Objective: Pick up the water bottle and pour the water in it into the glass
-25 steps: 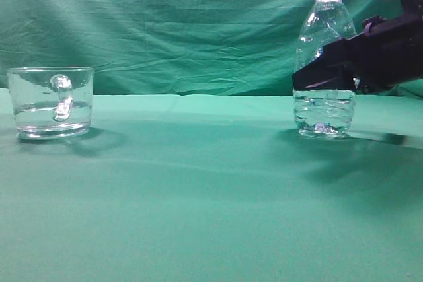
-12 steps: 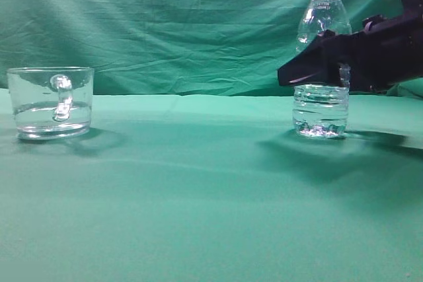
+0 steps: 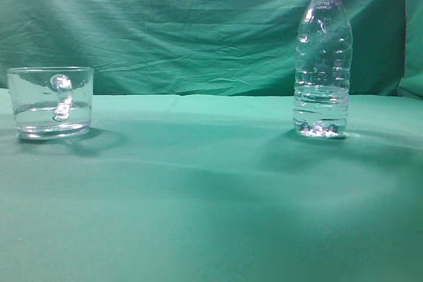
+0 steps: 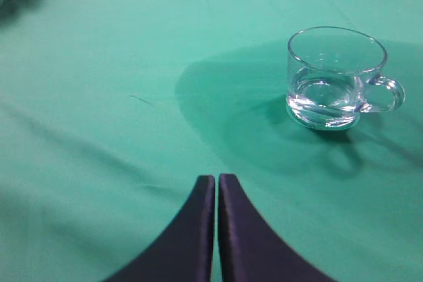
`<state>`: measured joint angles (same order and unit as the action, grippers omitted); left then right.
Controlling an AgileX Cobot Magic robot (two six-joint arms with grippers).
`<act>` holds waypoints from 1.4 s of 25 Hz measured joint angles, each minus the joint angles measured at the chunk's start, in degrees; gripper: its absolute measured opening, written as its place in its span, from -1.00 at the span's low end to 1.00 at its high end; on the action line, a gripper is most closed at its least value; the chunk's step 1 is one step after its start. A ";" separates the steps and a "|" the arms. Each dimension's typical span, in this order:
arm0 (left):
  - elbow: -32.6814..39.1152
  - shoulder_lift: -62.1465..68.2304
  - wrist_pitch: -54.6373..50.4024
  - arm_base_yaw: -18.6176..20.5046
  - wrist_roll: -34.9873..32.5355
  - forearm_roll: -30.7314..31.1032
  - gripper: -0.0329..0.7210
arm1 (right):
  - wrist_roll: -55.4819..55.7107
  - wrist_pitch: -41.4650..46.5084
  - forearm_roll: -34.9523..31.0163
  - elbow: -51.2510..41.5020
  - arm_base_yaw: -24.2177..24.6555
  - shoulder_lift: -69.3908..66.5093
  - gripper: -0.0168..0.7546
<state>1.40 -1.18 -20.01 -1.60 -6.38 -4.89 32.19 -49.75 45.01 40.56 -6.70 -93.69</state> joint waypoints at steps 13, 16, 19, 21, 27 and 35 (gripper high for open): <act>0.00 0.00 0.00 0.00 0.00 0.00 -0.91 | 24.59 6.05 23.53 -0.50 0.00 32.43 -0.96; 0.00 0.00 0.00 0.00 0.00 0.00 -0.91 | 30.90 5.68 29.38 -0.50 0.00 38.48 -0.96; 0.00 0.00 0.00 0.00 0.00 0.00 -0.91 | 35.01 3.61 34.51 -0.50 0.00 43.33 -0.96; 0.00 0.00 0.00 0.00 0.00 0.00 -0.91 | 35.64 2.40 36.79 -0.50 0.00 45.95 -0.96; 0.00 0.00 0.00 0.00 0.00 0.00 -0.91 | 35.80 8.39 30.88 -0.50 0.00 53.68 -0.96; 0.00 0.00 0.00 0.00 0.00 0.00 -0.91 | 34.21 54.03 5.90 -0.50 0.00 62.67 -0.96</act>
<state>1.40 -1.18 -20.01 -1.60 -6.38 -4.89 66.41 4.28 50.91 40.06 -6.70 -31.02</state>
